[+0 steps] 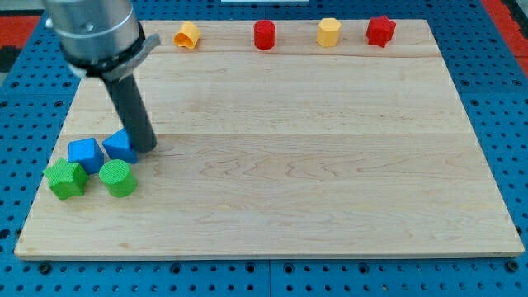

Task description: Move the red star into the yellow hexagon

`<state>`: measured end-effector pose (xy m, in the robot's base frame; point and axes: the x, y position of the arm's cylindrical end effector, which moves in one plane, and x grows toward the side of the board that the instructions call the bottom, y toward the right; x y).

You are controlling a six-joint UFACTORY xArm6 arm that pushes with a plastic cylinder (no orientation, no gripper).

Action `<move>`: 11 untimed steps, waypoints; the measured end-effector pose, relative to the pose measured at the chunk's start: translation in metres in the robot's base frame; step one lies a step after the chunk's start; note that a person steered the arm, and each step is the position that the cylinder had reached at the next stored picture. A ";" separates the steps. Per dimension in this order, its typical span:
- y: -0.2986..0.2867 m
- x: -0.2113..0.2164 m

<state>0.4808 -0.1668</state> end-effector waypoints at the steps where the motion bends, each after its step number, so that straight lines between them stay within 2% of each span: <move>1: 0.051 -0.027; 2: 0.158 -0.068; 4: 0.349 -0.183; 5: 0.385 -0.233; 7: 0.400 -0.264; 8: 0.354 -0.268; 9: 0.275 -0.267; 11: 0.319 -0.289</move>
